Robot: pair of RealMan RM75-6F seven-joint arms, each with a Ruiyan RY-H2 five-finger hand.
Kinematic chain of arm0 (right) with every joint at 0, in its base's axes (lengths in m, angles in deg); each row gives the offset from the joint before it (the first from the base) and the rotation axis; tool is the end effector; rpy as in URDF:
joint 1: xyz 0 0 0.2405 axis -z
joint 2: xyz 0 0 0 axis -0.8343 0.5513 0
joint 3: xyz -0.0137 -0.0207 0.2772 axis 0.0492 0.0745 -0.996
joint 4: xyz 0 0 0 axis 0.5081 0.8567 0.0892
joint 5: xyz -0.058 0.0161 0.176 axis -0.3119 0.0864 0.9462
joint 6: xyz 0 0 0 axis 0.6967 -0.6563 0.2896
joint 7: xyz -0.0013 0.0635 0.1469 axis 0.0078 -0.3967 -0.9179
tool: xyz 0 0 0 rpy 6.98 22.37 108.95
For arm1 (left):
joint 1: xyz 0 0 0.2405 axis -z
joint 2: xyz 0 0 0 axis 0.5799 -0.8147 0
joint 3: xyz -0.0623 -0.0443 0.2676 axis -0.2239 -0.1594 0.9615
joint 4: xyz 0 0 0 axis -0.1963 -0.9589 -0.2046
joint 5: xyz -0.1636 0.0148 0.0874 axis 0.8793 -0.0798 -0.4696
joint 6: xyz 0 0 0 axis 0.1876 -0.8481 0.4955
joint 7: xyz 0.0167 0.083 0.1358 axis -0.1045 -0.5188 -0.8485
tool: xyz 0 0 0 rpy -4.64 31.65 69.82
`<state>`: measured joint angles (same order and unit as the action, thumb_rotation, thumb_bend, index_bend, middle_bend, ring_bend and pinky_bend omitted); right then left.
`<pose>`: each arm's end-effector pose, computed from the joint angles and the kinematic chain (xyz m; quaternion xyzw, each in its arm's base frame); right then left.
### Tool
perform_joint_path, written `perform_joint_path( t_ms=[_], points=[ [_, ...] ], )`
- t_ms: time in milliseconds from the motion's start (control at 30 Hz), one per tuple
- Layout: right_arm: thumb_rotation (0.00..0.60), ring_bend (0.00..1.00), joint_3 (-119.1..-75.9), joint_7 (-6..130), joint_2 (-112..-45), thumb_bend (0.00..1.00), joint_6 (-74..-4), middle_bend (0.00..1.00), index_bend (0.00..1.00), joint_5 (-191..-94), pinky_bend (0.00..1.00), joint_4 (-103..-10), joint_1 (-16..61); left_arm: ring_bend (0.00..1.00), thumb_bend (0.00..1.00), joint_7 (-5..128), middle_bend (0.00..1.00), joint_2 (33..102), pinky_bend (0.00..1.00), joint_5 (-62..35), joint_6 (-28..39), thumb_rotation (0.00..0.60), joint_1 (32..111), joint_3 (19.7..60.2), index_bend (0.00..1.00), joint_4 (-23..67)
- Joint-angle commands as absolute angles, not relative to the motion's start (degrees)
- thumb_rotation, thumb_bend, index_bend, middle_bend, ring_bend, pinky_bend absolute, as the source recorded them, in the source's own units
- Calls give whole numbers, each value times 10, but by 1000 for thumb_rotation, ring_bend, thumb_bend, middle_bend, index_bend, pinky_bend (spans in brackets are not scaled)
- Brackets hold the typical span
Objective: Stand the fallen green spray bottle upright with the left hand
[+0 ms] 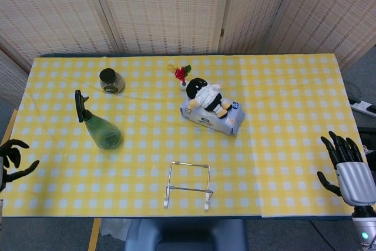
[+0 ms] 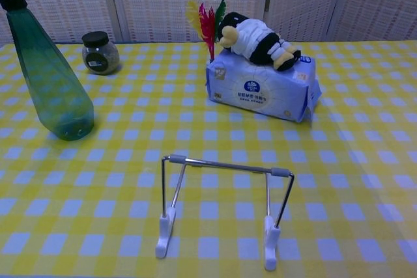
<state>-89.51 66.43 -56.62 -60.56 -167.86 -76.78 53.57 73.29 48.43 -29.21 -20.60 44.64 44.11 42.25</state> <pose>-0.3162 -0.1839 0.1983 0.6110 -0.3712 0.3720 0.5920 -0.3204 0.2226 0.2145 -0.4942 -0.4226 -0.4805 0.5885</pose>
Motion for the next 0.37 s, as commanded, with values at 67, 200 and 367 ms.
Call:
perform_joint_path(
  t_ms=[67, 200, 367],
  points=[
    [600, 0, -896, 674, -574, 357, -606, 0, 0, -1676, 0, -777, 536, 21, 183, 632, 150, 464, 0, -359, -147, 600, 412, 547, 292, 469],
    [600, 0, -892, 683, -577, 357, -608, 0, 0, -1681, 0, -781, 538, 0, 178, 520, 66, 479, 0, -311, -126, 600, 415, 534, 179, 490],
    [600, 0, -891, 669, -572, 357, -601, 0, 0, -1679, 0, -778, 535, 0, 177, 470, 42, 517, 0, -332, -184, 600, 402, 510, 130, 460]
  ],
)
